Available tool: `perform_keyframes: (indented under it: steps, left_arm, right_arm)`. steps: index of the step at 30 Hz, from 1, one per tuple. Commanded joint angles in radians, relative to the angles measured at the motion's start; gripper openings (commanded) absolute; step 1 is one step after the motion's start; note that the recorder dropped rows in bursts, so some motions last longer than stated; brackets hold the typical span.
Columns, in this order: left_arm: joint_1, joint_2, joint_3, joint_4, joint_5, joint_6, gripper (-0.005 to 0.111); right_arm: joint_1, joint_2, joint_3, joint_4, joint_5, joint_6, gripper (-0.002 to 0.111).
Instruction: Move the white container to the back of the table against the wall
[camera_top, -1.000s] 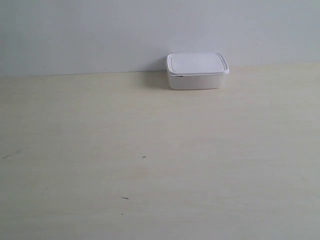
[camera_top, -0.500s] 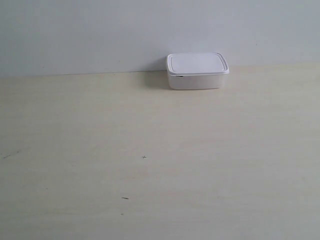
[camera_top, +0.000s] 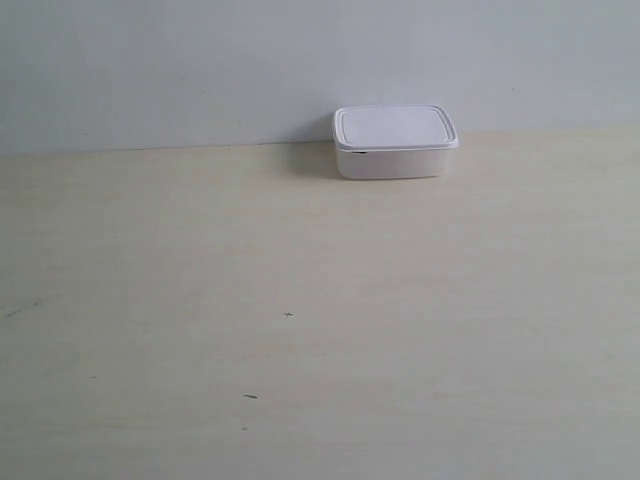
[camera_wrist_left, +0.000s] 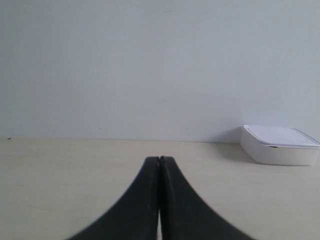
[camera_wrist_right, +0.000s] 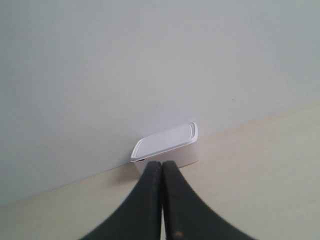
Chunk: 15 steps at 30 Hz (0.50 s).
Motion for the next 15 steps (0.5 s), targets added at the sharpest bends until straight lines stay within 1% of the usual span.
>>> perform_keyframes:
  steps: [1,3,12,15]
  left_arm:
    - [0.002,-0.005,0.001,0.001,-0.005,0.005,0.000]
    - [0.002,-0.005,0.001,0.001,-0.005,0.005,0.000]
    - [0.002,-0.005,0.001,0.001,-0.007,0.005,0.000]
    - [0.002,-0.005,0.001,-0.018,-0.012,0.005,0.000]
  right_arm:
    - [-0.004,-0.007,0.005,-0.002,0.000,0.000,0.000]
    - [-0.004,-0.007,0.005,0.023,0.004,0.000,0.000]
    - [-0.004,-0.007,0.005,0.430,0.015,0.000,0.000]
    - [0.003,-0.007,0.005,0.604,0.040,0.000,0.000]
